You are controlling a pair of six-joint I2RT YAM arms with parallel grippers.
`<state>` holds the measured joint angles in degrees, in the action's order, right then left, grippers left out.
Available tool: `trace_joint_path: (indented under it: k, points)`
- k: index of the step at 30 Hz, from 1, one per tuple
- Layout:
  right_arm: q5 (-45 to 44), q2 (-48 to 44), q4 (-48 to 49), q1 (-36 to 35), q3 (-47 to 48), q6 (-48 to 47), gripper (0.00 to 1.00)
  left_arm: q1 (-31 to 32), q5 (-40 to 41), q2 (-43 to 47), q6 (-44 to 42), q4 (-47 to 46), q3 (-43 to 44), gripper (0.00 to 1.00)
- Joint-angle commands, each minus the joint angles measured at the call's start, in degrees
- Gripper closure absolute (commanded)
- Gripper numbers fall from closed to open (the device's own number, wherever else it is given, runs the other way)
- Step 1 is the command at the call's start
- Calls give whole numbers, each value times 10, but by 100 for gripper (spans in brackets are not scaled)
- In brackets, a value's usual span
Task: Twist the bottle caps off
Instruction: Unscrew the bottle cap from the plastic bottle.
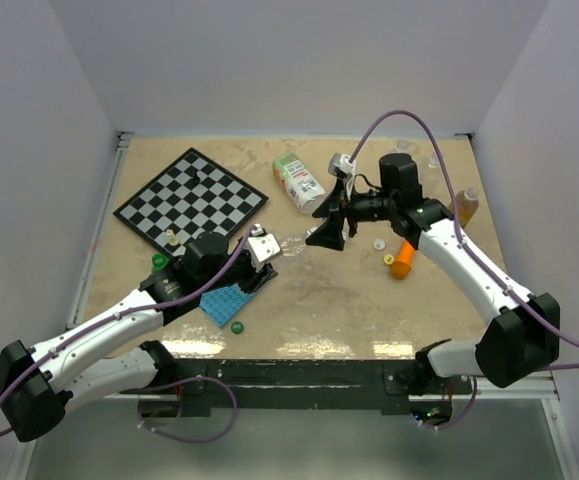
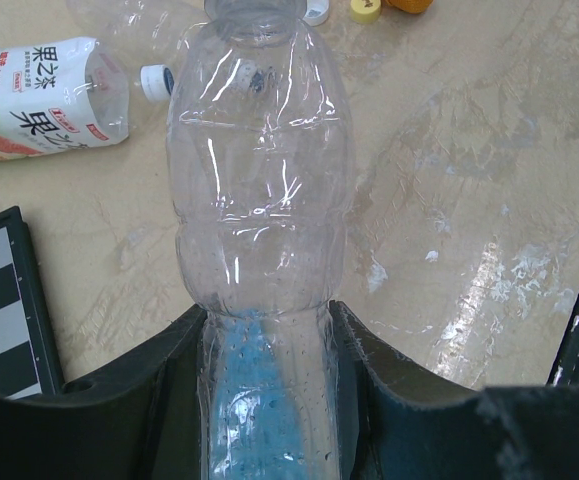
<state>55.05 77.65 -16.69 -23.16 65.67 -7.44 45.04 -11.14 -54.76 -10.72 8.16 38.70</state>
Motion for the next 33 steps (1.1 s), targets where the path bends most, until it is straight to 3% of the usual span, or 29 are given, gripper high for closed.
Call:
trace_joint_path:
  k: [1, 14, 20, 30, 33]
  points:
    - [32, -26, 29, 4, 2, 44, 12, 2, -1, 4, -11, -27, 1, 100]
    - [92, -44, 180, 50, -87, 225, 19, 1, -3, 21, -12, -33, -4, 100]
    - [115, -45, 240, 51, -121, 281, 35, 1, -3, 22, -12, -33, -4, 100]
    - [135, -37, 277, 51, -132, 317, 51, 2, -6, 23, -13, -36, -4, 100]
    - [138, -34, 282, 51, -134, 322, 50, 1, -6, 25, -13, -36, -4, 100]
